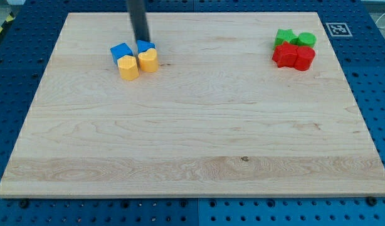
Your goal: Push red star along with red circle towards center right of the board
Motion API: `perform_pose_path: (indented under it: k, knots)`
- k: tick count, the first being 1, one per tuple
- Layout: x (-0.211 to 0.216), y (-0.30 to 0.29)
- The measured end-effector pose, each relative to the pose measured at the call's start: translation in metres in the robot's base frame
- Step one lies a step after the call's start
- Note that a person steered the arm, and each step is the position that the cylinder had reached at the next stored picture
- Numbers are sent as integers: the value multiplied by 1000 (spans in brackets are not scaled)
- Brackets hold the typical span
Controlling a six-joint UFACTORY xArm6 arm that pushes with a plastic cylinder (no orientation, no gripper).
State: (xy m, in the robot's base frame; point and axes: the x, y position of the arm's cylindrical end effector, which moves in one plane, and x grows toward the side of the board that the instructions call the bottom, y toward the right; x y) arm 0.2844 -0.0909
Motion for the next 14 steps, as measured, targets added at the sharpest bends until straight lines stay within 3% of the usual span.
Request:
perform_pose_path:
  k: [1, 4, 6, 7, 11, 12, 13, 14]
  knots:
    - [-14, 45]
    - [-3, 151]
    - [34, 249]
    - [49, 268]
    - [186, 331]
    - [197, 436]
    - [191, 436]
    - [129, 436]
